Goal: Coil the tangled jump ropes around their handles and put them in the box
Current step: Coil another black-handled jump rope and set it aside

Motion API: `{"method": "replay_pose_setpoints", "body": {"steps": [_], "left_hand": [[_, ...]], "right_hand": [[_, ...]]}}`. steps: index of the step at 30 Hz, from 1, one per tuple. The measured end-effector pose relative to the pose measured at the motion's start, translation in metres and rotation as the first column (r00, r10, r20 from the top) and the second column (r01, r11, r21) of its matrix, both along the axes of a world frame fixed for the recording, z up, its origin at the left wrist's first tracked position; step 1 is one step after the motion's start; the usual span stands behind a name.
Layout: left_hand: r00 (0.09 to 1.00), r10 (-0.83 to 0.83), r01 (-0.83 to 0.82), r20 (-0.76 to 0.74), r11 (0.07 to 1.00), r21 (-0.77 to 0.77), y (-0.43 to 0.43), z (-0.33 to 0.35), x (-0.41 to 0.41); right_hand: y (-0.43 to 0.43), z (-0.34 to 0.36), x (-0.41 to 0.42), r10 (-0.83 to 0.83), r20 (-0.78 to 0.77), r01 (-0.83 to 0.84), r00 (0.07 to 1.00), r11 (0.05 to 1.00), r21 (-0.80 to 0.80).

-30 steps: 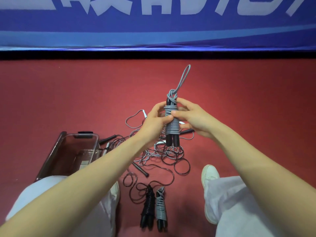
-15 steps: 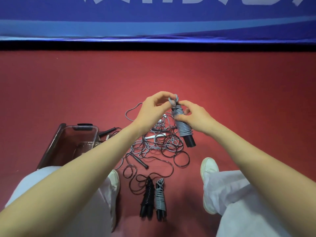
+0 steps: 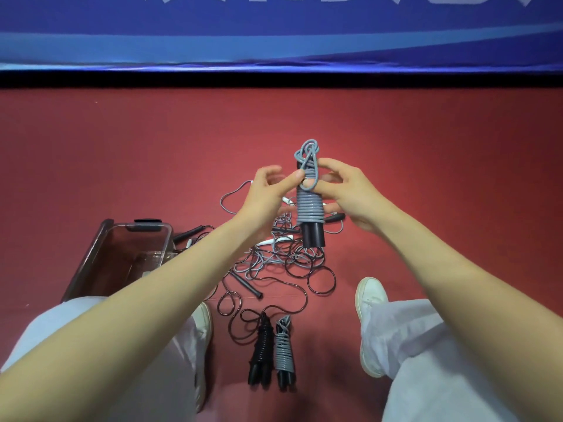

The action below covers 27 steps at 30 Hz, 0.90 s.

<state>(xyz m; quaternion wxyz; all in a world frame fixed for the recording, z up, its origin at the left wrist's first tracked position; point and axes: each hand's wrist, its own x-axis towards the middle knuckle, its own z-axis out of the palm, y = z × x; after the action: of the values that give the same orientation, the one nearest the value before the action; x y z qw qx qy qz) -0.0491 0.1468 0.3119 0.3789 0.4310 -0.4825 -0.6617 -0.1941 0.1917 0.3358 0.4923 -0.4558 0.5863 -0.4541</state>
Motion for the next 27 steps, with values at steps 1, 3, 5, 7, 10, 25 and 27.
{"method": "replay_pose_setpoints", "body": {"steps": [1, 3, 5, 7, 10, 25, 27], "left_hand": [[0.995, -0.089, 0.092, -0.037, 0.990, 0.104, 0.000, 0.001, 0.001], [0.985, -0.171, 0.172, -0.021, 0.980, 0.098, 0.001, 0.003, 0.002], [0.989, -0.141, 0.143, -0.033, 0.988, 0.061, 0.000, 0.005, 0.004], [0.991, -0.121, 0.124, -0.050, 0.990, 0.068, -0.001, 0.004, 0.006], [0.984, -0.176, 0.177, -0.014, 0.973, 0.150, 0.005, -0.013, 0.015], [0.988, -0.031, -0.083, 0.151, 0.718, 0.691, 0.112, -0.271, 0.030], [0.972, -0.047, -0.132, 0.231, 0.702, 0.700, 0.118, -0.290, 0.028]], "right_hand": [[0.000, 0.002, 0.000, 0.033, 0.010, -0.033, 0.999, 0.999, 0.019], [0.000, 0.003, -0.002, 0.113, 0.072, -0.118, 0.991, 0.990, 0.072], [0.001, 0.004, -0.005, 0.138, 0.207, -0.162, 0.969, 0.981, 0.104], [0.001, 0.002, -0.003, 0.113, 0.301, -0.153, 0.947, 0.982, 0.114], [0.006, -0.025, 0.005, 0.026, 0.197, -0.064, 0.980, 0.980, 0.190], [0.105, -0.294, 0.043, -0.132, 0.063, 0.045, 0.989, 0.682, 0.730], [0.110, -0.318, 0.049, -0.147, -0.007, 0.104, 0.989, 0.665, 0.740]]}}
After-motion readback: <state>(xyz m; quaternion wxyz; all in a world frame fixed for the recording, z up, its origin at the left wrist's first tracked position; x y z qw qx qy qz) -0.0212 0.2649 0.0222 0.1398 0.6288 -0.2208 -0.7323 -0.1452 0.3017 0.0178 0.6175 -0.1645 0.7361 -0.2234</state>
